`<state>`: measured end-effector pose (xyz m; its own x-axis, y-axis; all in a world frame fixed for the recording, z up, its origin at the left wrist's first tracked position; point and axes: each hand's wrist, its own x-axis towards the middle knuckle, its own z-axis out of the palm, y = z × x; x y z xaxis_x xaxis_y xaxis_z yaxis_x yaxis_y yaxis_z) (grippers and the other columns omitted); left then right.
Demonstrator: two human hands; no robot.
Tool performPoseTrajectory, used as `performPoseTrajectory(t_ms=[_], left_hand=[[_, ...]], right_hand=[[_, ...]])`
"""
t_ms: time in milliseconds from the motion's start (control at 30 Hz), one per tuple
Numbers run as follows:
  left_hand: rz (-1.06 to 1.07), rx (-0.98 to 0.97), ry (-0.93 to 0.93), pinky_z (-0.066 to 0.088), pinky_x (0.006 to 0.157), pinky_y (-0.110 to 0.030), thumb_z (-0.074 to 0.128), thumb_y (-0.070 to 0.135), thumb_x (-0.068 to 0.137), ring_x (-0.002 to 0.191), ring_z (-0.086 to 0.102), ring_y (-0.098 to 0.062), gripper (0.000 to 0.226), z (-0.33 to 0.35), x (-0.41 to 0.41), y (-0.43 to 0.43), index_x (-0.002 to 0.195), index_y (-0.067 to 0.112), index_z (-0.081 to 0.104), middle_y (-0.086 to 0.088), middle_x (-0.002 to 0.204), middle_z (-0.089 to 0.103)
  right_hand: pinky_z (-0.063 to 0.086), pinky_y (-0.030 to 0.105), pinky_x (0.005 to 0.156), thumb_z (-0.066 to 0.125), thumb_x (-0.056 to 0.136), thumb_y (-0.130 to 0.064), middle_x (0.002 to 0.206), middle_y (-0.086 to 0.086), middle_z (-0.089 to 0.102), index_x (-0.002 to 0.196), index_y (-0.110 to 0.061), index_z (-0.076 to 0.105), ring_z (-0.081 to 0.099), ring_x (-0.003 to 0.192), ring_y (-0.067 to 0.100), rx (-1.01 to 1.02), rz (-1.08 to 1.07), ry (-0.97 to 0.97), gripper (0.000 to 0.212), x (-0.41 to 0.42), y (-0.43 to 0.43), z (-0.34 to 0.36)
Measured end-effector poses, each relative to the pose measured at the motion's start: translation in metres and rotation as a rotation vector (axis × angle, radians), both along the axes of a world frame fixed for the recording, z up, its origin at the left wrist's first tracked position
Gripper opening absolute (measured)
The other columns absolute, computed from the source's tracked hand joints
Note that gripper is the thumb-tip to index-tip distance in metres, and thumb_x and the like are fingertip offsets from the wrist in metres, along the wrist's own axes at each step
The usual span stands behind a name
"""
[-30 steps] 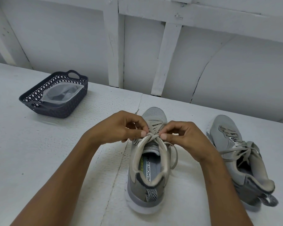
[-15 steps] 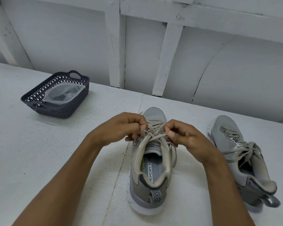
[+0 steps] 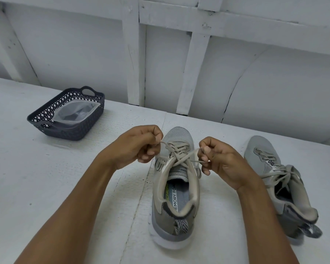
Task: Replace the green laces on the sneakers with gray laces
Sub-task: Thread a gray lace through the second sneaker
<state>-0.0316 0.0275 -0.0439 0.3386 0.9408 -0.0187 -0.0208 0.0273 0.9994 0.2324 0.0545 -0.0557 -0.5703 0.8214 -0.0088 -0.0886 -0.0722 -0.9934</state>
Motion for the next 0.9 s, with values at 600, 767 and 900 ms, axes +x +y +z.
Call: performPoseTrajectory(t_ms=[600,767,900], left_hand=[[0.168,0.189,-0.347,0.041,0.101,-0.043,0.077,0.040,0.079,0.118,0.059,-0.026,0.022,-0.008,-0.043,-0.023,0.072,0.021,0.069,-0.006,0.105,0.072],[0.261,0.003,-0.600,0.052,0.058,-0.033,0.046,0.016,0.096,0.052,0.047,-0.017,0.028,0.004,-0.028,-0.029,0.068,0.012,0.045,-0.004,0.062,0.046],[0.325,-0.012,-0.385,0.037,0.047,-0.026,0.060,0.018,0.091,0.049,0.035,-0.013,0.023,-0.001,-0.023,-0.029,0.074,0.013,0.044,-0.003,0.065,0.041]], right_hand=[[0.058,0.039,0.083,0.077,0.078,-0.031,0.089,0.016,0.073,0.069,-0.015,0.061,0.071,0.095,0.031,-0.094,-0.164,0.437,0.024,0.018,-0.021,0.001],[0.036,0.019,0.040,0.043,0.097,-0.025,0.049,-0.007,0.030,0.067,-0.018,0.046,0.031,0.039,0.006,-0.276,-0.435,0.579,0.031,0.008,-0.025,0.014],[0.028,0.018,0.039,0.047,0.102,-0.017,0.055,-0.005,0.030,0.075,-0.016,0.043,0.026,0.042,0.006,-0.111,-0.562,0.198,0.028,-0.002,-0.032,0.005]])
